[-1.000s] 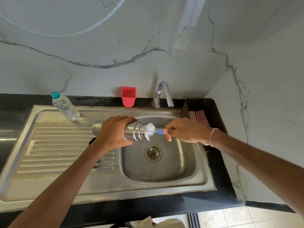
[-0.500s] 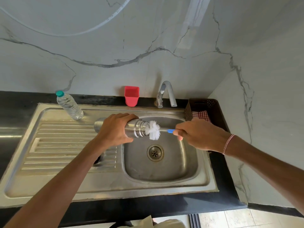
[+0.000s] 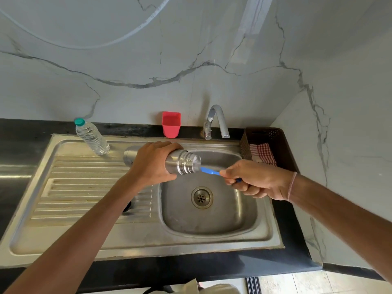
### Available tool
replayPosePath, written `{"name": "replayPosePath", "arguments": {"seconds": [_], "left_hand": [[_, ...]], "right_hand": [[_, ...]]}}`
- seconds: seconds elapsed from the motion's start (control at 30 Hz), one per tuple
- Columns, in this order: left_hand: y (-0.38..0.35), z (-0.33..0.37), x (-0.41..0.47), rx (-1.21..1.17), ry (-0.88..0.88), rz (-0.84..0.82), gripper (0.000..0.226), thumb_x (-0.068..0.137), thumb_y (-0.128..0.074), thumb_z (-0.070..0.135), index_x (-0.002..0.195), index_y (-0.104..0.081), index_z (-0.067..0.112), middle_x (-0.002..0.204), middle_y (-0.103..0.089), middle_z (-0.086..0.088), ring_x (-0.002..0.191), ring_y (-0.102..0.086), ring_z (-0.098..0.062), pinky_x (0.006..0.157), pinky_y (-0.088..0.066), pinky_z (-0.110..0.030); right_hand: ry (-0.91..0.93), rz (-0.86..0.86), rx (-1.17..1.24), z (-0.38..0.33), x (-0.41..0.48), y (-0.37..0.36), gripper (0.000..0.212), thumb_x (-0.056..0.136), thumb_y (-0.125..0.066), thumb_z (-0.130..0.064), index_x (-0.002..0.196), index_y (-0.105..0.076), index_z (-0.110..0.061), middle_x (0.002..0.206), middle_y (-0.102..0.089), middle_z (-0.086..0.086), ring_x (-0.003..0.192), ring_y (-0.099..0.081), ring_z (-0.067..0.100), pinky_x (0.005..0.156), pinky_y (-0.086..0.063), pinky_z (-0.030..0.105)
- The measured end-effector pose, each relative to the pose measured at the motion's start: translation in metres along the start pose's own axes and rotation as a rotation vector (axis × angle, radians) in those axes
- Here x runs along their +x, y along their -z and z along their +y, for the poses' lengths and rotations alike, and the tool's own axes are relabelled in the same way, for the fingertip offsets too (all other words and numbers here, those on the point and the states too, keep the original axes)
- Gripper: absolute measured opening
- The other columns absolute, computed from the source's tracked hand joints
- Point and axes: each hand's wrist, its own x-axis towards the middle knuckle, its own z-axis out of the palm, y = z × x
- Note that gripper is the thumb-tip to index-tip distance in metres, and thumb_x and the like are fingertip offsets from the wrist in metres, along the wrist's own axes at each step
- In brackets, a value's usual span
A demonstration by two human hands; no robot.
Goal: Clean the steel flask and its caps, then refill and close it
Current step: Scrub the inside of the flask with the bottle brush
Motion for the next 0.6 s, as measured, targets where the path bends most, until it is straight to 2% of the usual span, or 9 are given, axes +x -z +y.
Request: {"name": "replayPosePath", "arguments": {"seconds": [0.07,0.17,0.23,0.3,0.37,0.47,0.5,0.53,0.6], "left_hand": [[0.001,0.006,0.004,-0.008,0.0,0.025,0.067,0.051,-0.093,0.035,0.113,-0.068,0.029,0.1,-0.073,0.012,0.088,-0.069,-0.017,0.076,-0.043,-0.029],[0.003,0.005,0.007,-0.031,0.054,0.016,0.069,0.053,-0.091,0.037,0.118,-0.067,0.031,0.103,-0.073,0.014,0.088,-0.069,-0.015,0.075,-0.048,-0.029],[0.002,0.004,0.005,-0.068,0.077,-0.003,0.068,0.054,-0.091,0.036,0.117,-0.066,0.032,0.102,-0.073,0.015,0.087,-0.067,-0.013,0.075,-0.047,-0.029],[0.0,0.005,0.002,-0.067,0.071,-0.016,0.065,0.054,-0.09,0.036,0.114,-0.066,0.033,0.099,-0.072,0.016,0.086,-0.066,-0.013,0.073,-0.043,-0.028],[-0.003,0.002,-0.002,-0.043,0.066,-0.025,0.062,0.053,-0.089,0.037,0.111,-0.065,0.035,0.096,-0.071,0.017,0.084,-0.066,-0.014,0.071,-0.042,-0.029],[-0.007,-0.007,-0.007,0.028,0.035,-0.048,0.066,0.051,-0.089,0.039,0.113,-0.066,0.035,0.095,-0.072,0.016,0.083,-0.067,-0.015,0.073,-0.044,-0.03],[-0.009,-0.009,-0.008,0.048,0.035,-0.057,0.067,0.051,-0.089,0.039,0.114,-0.066,0.035,0.095,-0.072,0.015,0.083,-0.067,-0.015,0.076,-0.045,-0.031],[-0.01,-0.01,-0.009,0.061,0.042,-0.065,0.068,0.051,-0.089,0.04,0.115,-0.066,0.035,0.096,-0.071,0.015,0.083,-0.066,-0.016,0.077,-0.046,-0.033],[-0.012,-0.012,-0.008,0.053,0.076,-0.078,0.067,0.052,-0.087,0.041,0.114,-0.064,0.036,0.096,-0.071,0.015,0.084,-0.067,-0.016,0.077,-0.048,-0.033]], "right_hand": [[0.05,0.085,-0.171,-0.01,-0.001,-0.003,0.038,0.107,-0.045,-0.04,0.077,-0.054,-0.019,0.058,-0.042,-0.007,0.044,-0.028,0.009,0.041,-0.023,0.024],[0.408,0.609,-1.268,-0.005,-0.005,-0.018,0.018,0.106,-0.046,-0.036,0.108,-0.053,-0.021,0.076,-0.055,-0.005,0.059,-0.052,0.013,0.057,-0.044,0.031],[0.498,0.712,-1.582,-0.001,-0.006,-0.031,0.016,0.099,-0.056,-0.021,0.113,-0.056,-0.013,0.077,-0.058,0.005,0.058,-0.057,0.022,0.05,-0.045,0.035],[0.481,0.676,-1.536,-0.001,-0.005,-0.04,0.016,0.092,-0.067,-0.016,0.106,-0.061,-0.013,0.062,-0.045,0.002,0.046,-0.049,0.022,0.041,-0.032,0.031],[0.451,0.547,-1.336,-0.01,-0.002,-0.036,0.008,0.098,-0.057,-0.018,0.105,-0.058,-0.022,0.06,-0.031,-0.005,0.046,-0.044,0.017,0.046,-0.028,0.032],[0.288,0.157,-0.794,-0.02,0.003,-0.009,0.029,0.11,-0.036,-0.025,0.084,-0.05,-0.022,0.068,-0.043,-0.005,0.055,-0.036,0.009,0.055,-0.03,0.023],[0.266,0.105,-0.763,-0.02,0.003,-0.005,0.032,0.11,-0.036,-0.027,0.083,-0.051,-0.02,0.069,-0.045,-0.004,0.055,-0.036,0.009,0.055,-0.029,0.022],[0.283,0.144,-0.879,-0.021,0.004,-0.003,0.028,0.11,-0.037,-0.026,0.088,-0.054,-0.02,0.069,-0.046,-0.004,0.055,-0.036,0.009,0.054,-0.028,0.021],[0.397,0.436,-1.34,-0.012,0.006,-0.013,0.015,0.107,-0.04,-0.022,0.113,-0.054,-0.021,0.07,-0.049,-0.004,0.055,-0.042,0.011,0.053,-0.029,0.025]]}}
